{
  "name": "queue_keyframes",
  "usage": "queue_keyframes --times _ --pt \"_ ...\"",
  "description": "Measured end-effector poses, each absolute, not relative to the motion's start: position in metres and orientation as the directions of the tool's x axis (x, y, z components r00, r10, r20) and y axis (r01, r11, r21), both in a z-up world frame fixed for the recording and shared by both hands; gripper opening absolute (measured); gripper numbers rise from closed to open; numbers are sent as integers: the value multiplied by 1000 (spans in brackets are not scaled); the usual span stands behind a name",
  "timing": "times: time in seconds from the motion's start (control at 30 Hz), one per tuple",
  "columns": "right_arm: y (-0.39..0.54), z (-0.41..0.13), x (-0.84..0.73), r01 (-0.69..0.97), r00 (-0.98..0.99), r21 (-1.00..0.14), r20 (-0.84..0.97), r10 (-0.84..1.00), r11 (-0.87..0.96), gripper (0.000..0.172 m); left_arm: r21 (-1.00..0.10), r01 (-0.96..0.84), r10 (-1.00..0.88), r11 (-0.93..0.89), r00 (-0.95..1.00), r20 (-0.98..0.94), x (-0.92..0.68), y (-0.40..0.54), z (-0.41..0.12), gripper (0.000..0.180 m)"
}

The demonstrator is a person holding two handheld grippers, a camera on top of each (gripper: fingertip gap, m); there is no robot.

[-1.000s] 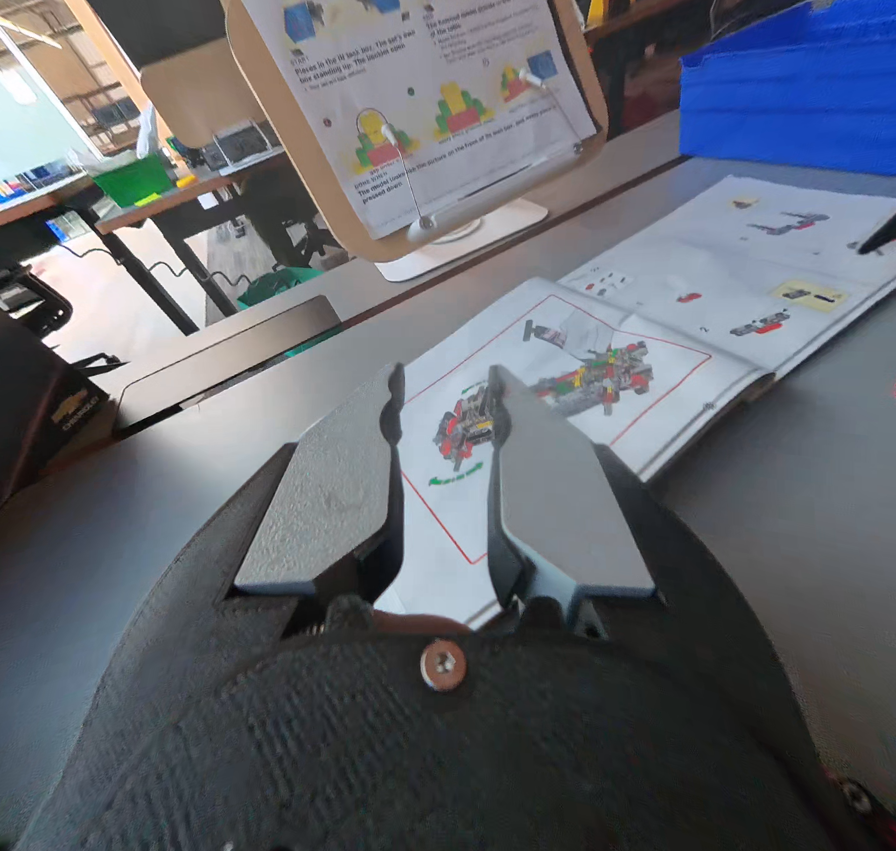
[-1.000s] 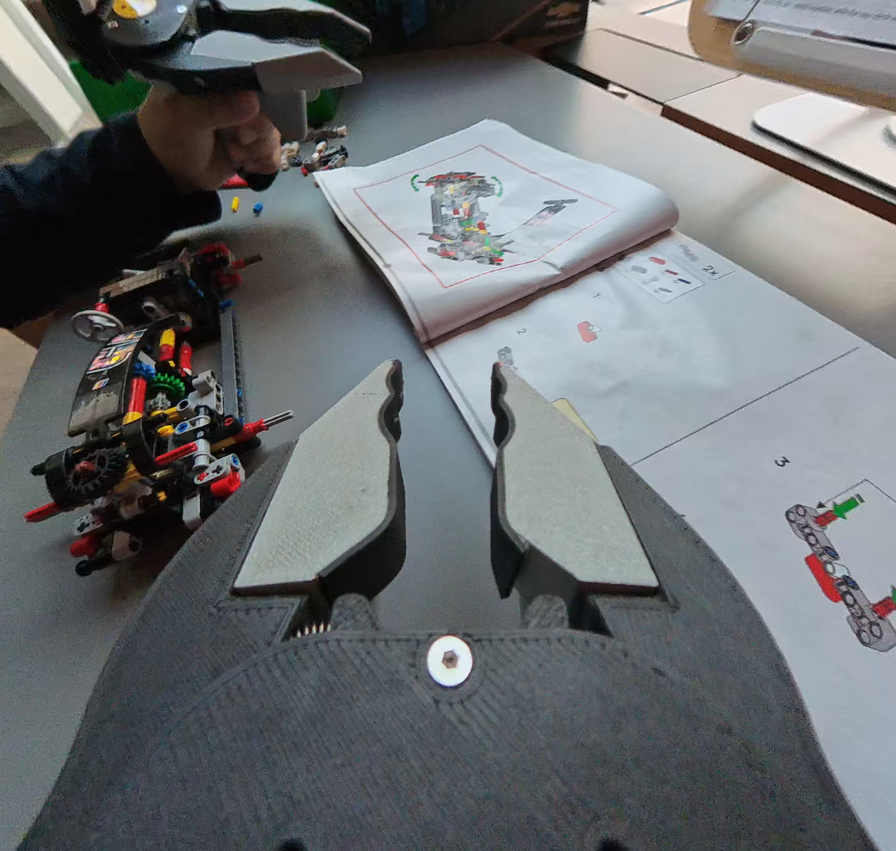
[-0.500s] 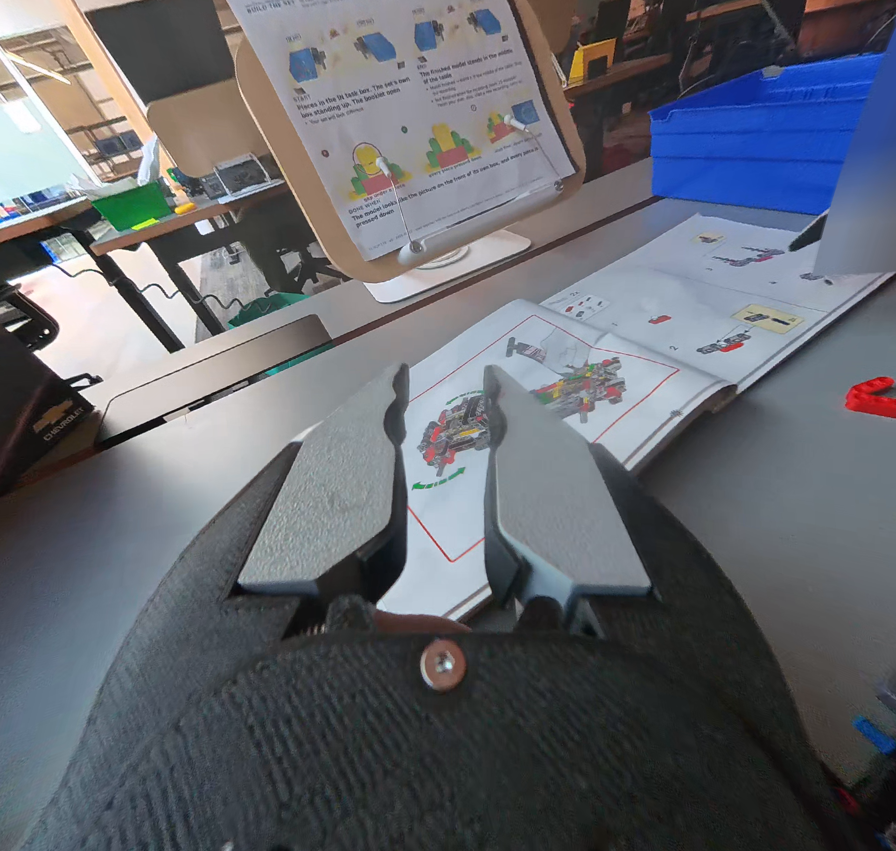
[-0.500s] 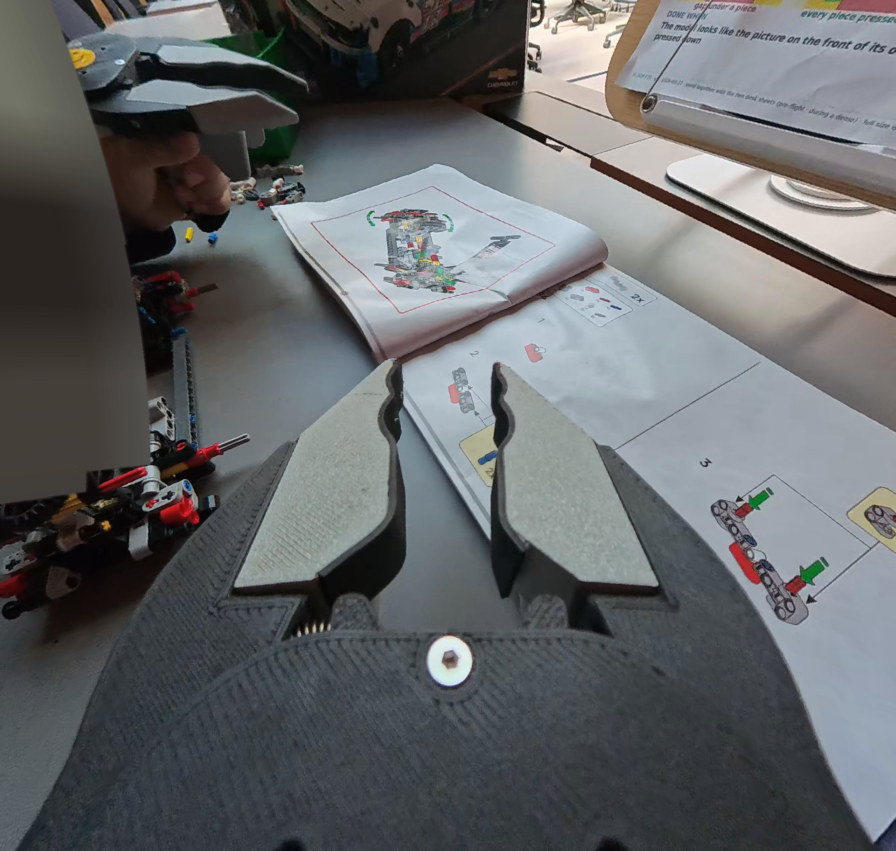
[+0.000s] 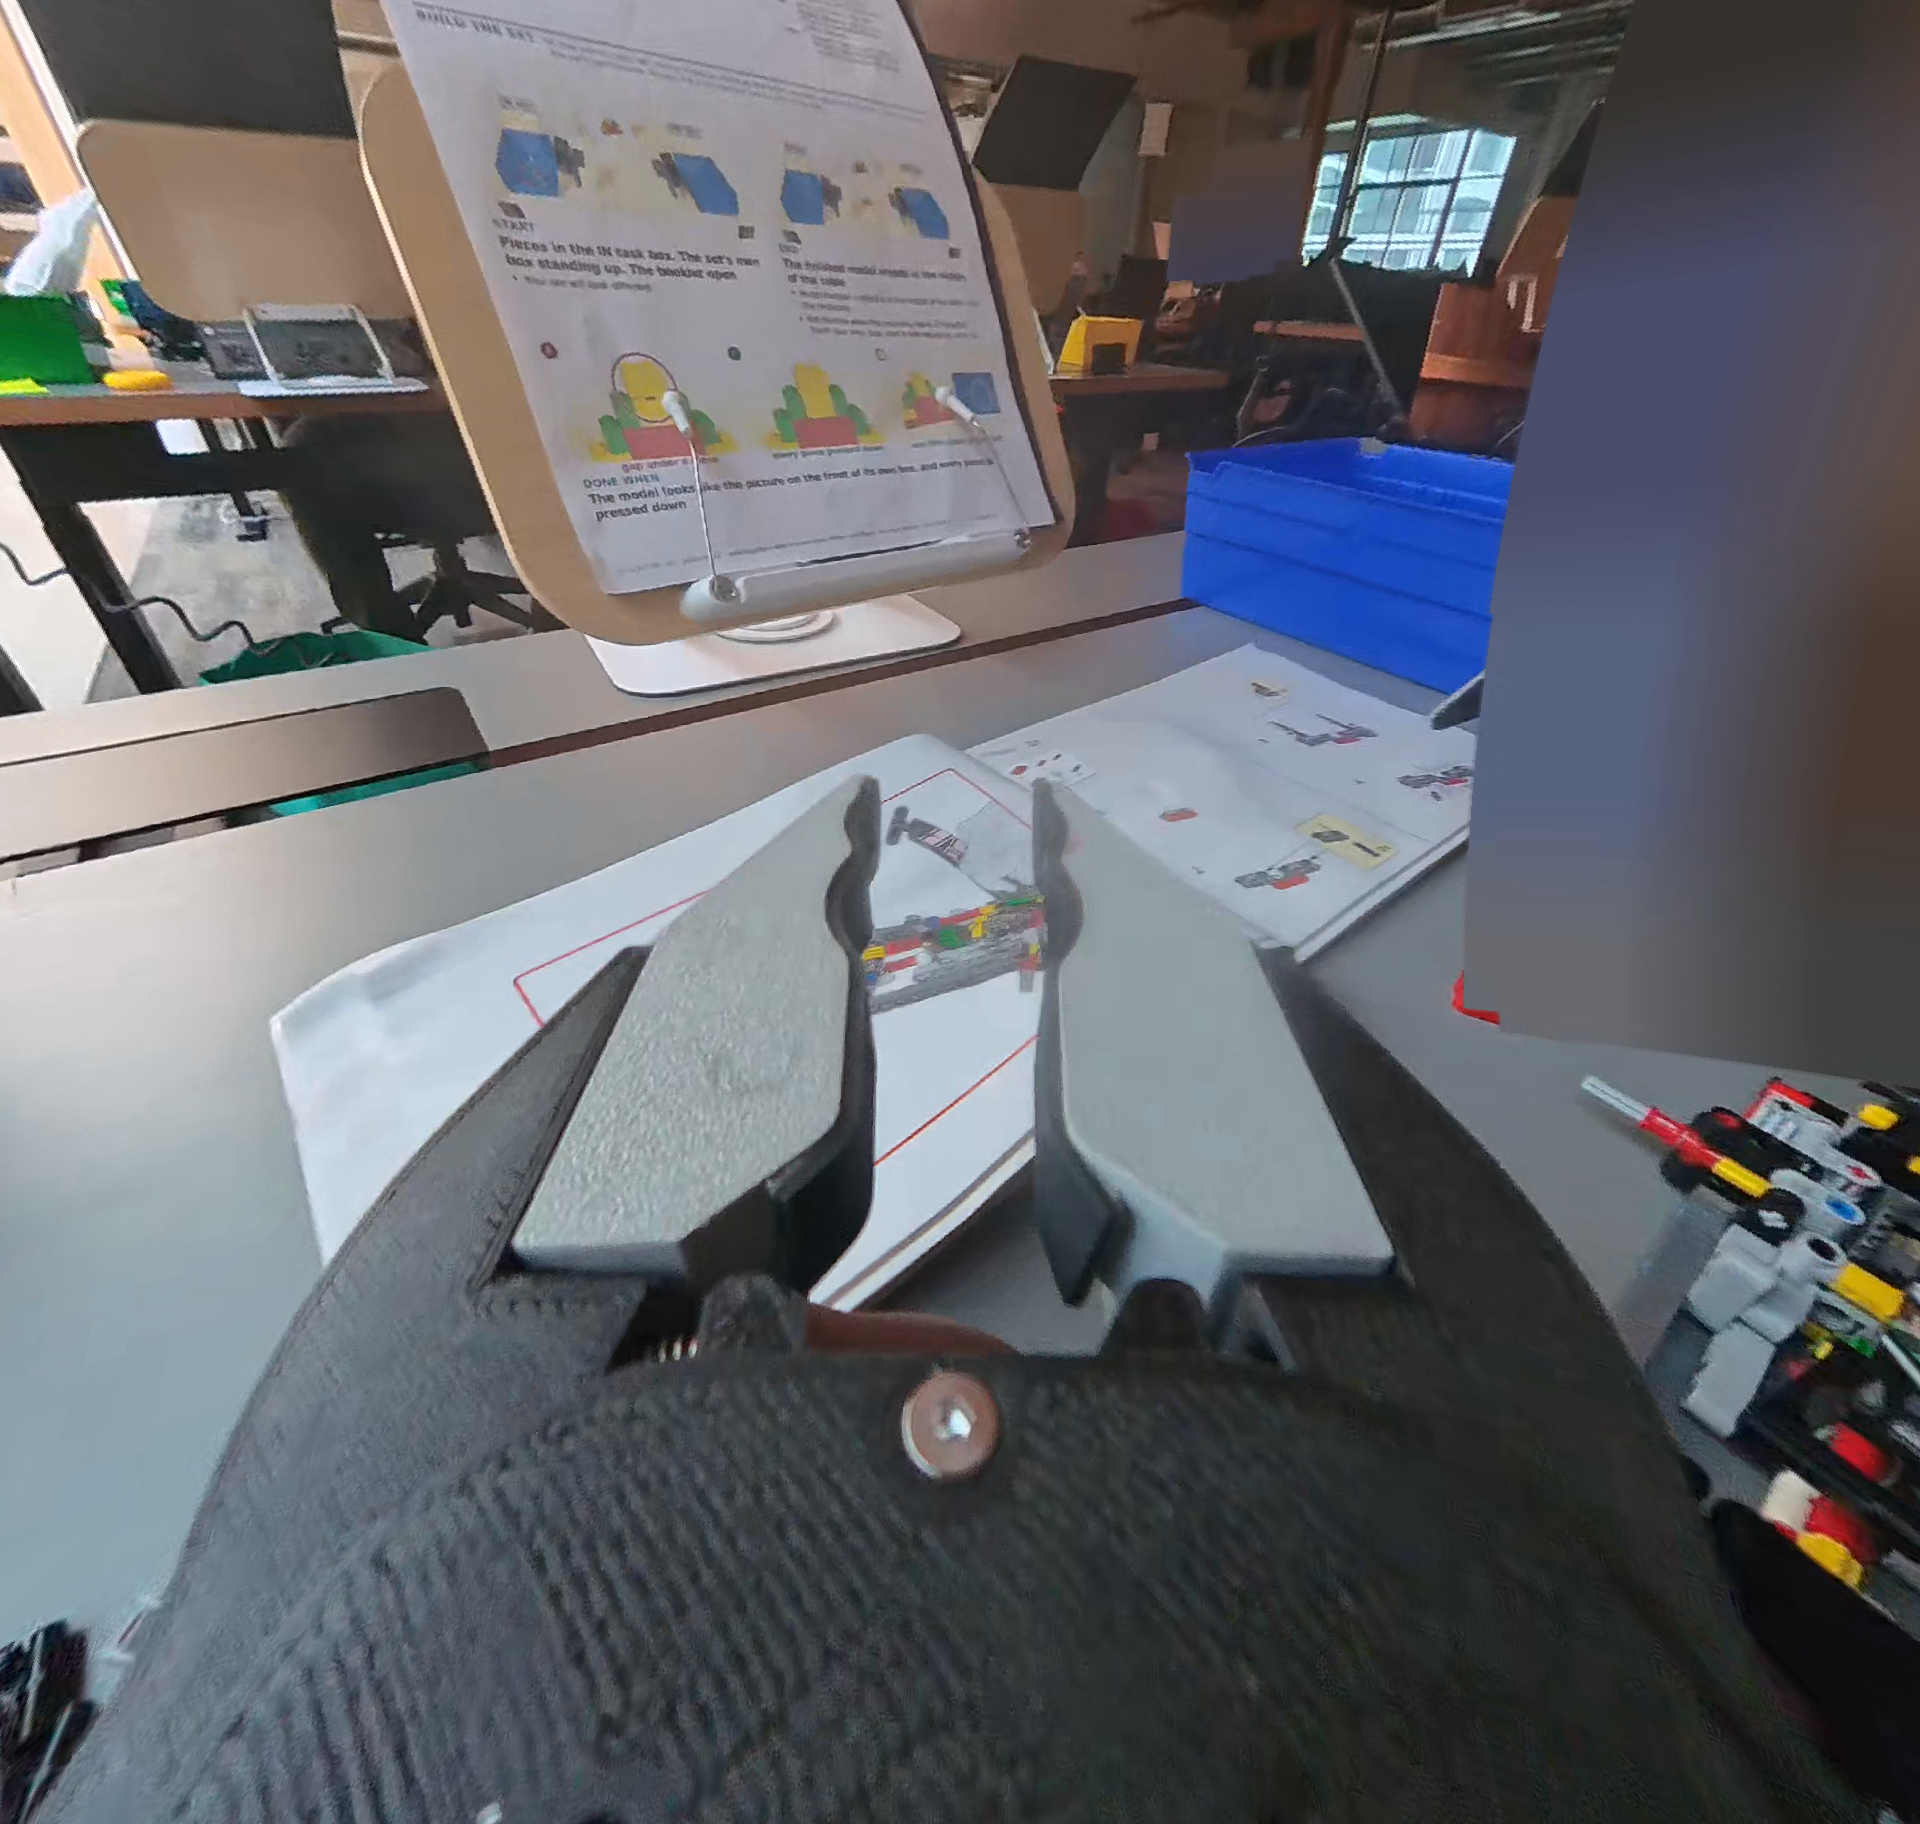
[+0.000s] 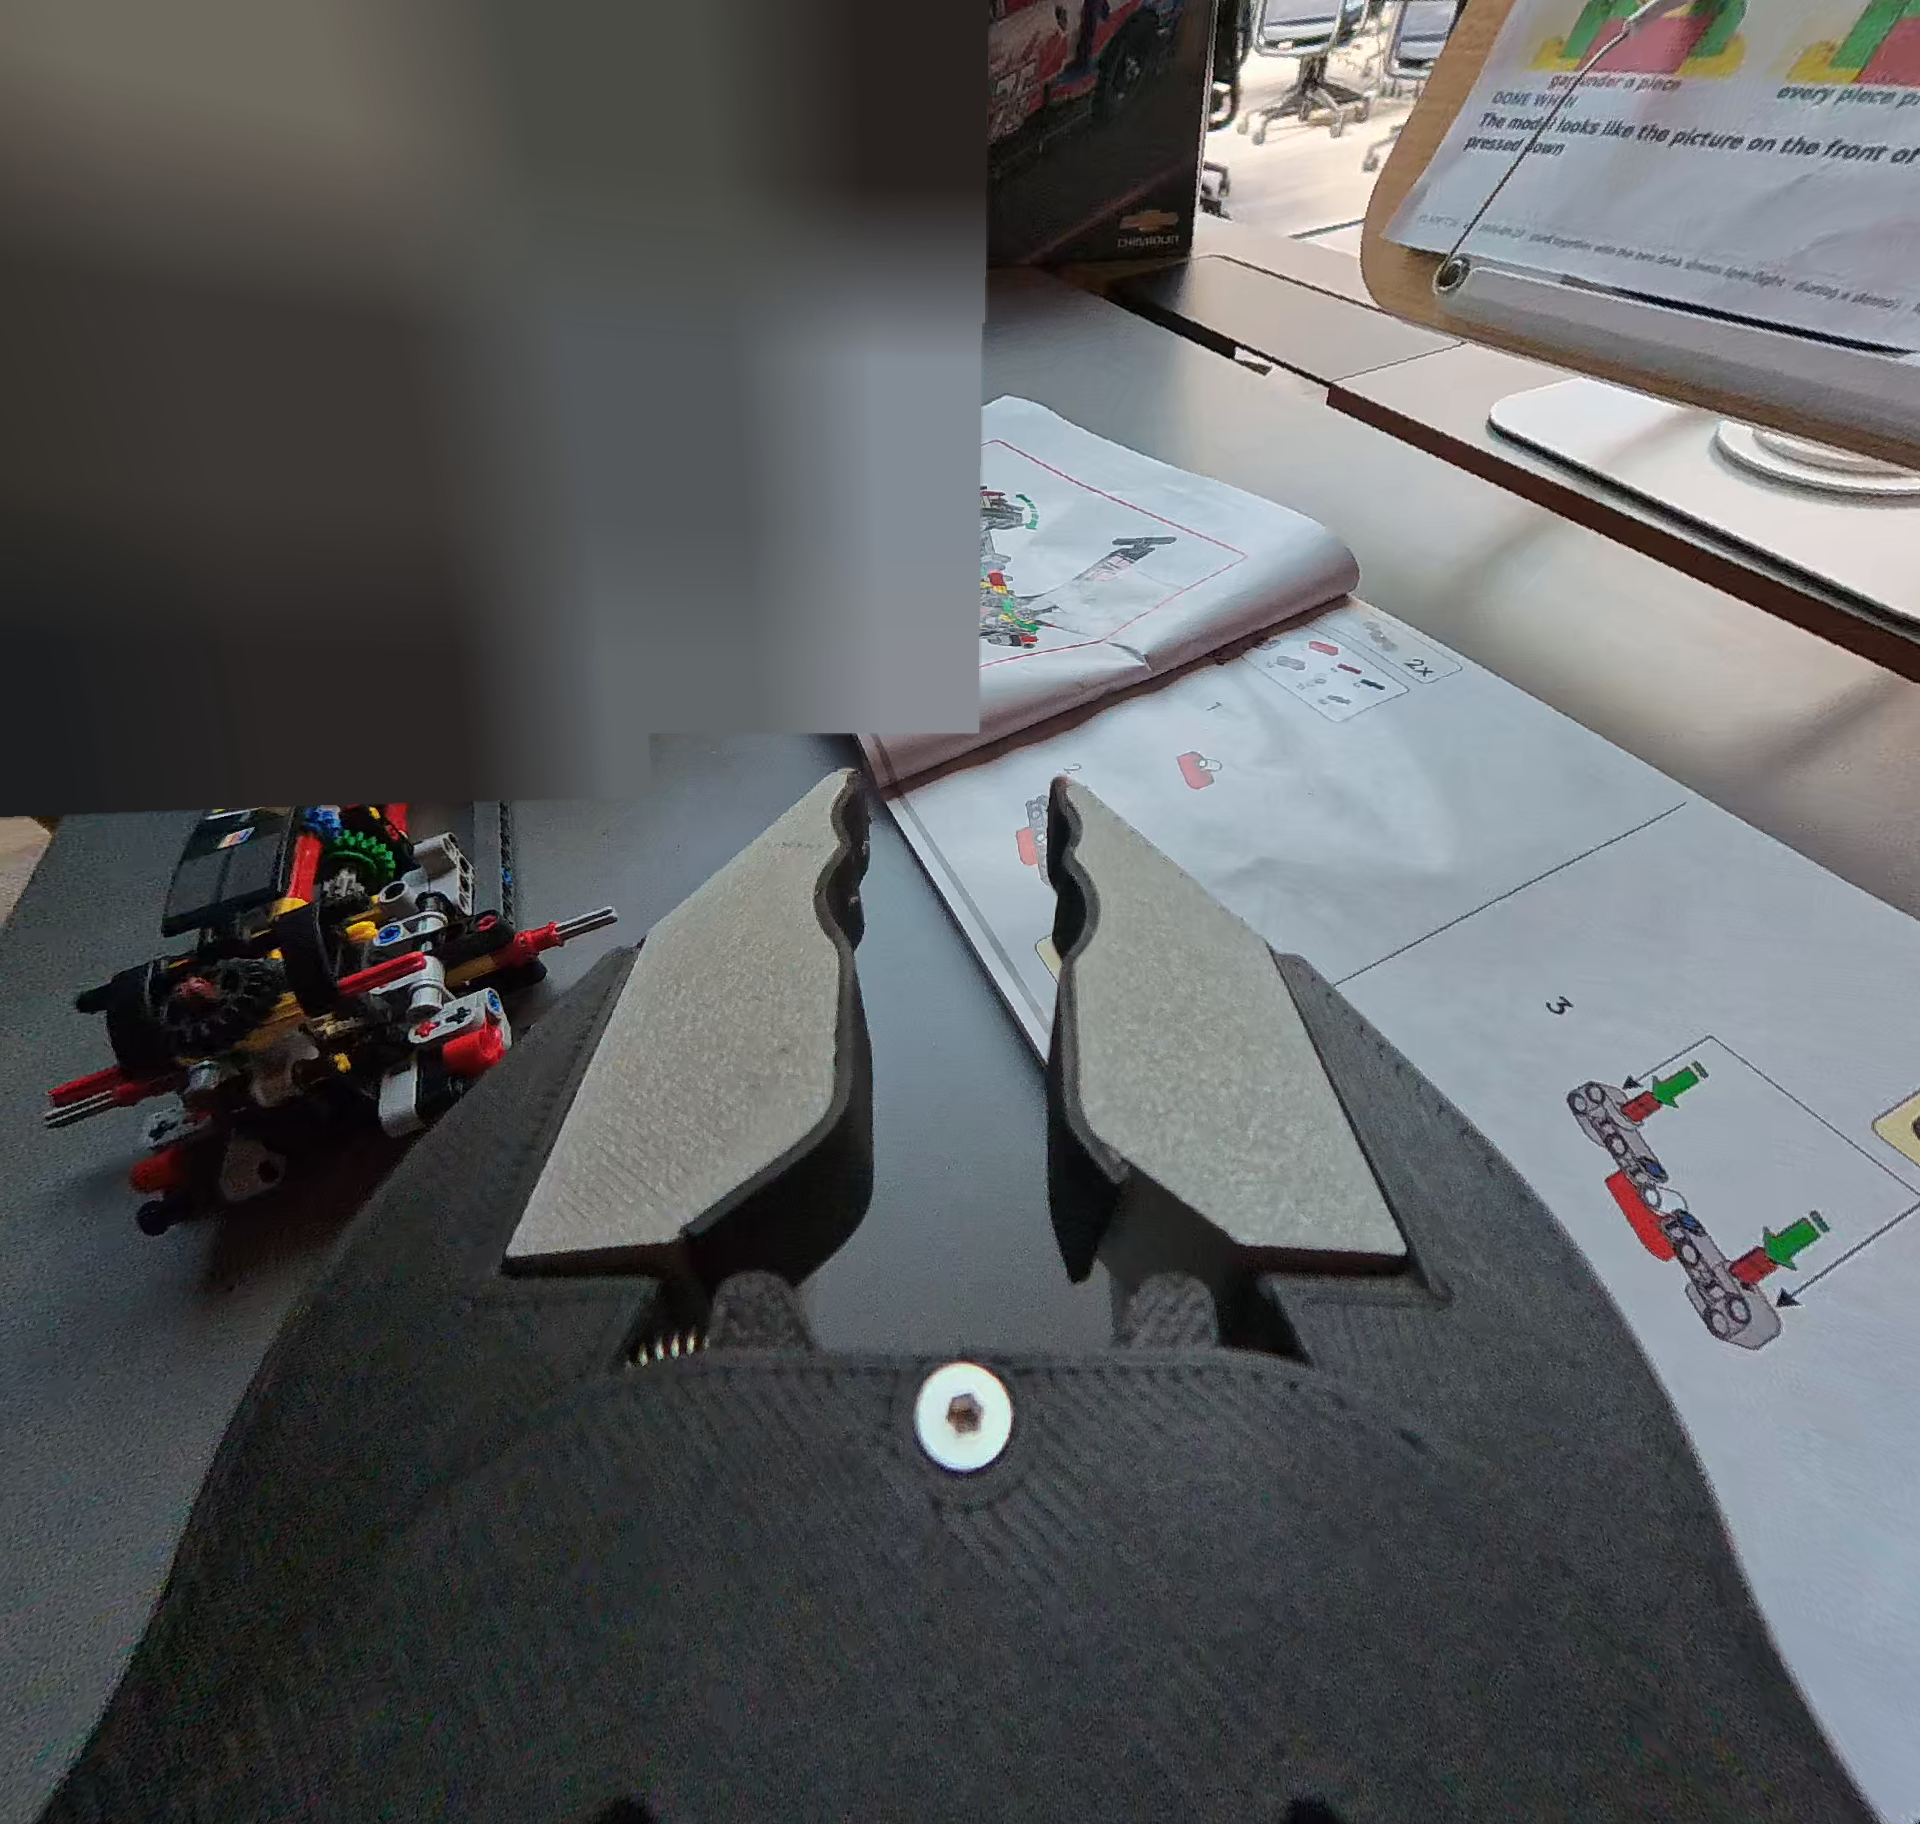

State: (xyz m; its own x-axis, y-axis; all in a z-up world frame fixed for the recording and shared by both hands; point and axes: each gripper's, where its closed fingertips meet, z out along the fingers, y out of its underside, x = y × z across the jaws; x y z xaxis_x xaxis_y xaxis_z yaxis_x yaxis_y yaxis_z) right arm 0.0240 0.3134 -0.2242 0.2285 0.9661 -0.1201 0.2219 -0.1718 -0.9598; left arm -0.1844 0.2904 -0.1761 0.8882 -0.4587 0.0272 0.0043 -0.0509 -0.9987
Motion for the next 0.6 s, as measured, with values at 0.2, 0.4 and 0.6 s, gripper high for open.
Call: queue_keyframes --times 0.2,0.4,0.6 --pt "312 -223 19 241 247 -967 -22 969 -83 32 -999 39 -582 -2 813 33 -152 283 -178 18" --pt "314 -216 24 247 296 -969 82 952 7 28 -990 -60 -468 131 876 -115 -186 260 -104 20" --pt "328 -225 30 287 381 -958 108 918 -7 27 -961 -223 -339 -164 927 -157 -285 208 -101 24"
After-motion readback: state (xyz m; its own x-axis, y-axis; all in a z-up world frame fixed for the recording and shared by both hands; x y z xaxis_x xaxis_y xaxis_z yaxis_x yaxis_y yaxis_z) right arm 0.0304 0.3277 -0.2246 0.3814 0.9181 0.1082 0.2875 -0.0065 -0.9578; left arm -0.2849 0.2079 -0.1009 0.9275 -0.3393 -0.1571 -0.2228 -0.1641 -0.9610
